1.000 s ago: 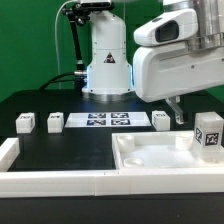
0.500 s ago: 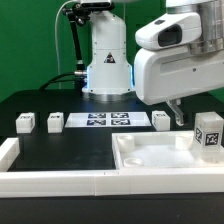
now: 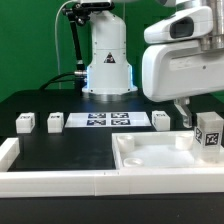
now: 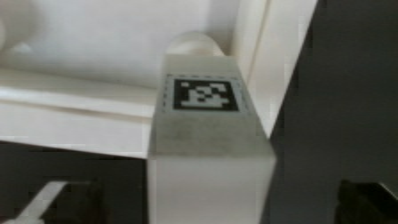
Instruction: Assemble square table
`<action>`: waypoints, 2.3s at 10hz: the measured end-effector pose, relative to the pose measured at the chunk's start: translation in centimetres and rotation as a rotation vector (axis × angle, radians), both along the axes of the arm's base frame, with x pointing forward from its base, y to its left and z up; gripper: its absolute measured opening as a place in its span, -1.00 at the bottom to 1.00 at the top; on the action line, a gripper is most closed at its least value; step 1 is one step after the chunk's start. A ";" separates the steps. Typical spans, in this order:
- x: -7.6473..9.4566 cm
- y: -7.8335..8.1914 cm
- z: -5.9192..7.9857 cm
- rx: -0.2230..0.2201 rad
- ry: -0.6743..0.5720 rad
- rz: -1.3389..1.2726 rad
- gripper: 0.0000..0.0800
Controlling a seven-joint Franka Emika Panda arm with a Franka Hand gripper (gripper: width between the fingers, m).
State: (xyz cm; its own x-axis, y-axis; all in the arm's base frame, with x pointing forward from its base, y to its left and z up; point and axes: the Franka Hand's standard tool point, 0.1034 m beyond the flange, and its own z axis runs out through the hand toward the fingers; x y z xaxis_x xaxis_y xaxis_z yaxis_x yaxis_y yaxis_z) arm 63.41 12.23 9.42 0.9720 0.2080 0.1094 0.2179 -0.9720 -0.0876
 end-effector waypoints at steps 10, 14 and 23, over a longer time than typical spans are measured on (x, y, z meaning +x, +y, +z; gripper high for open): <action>-0.4 -0.4 -0.7 0.002 0.012 -0.021 -0.27; -0.5 -0.8 -0.8 0.024 0.039 -0.327 -0.27; -0.8 -1.2 -0.9 0.072 0.090 -1.209 -0.26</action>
Offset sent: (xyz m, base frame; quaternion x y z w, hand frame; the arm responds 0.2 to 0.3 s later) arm -0.0055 -0.0029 -0.0030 0.0044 -0.0020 -0.0004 1.0000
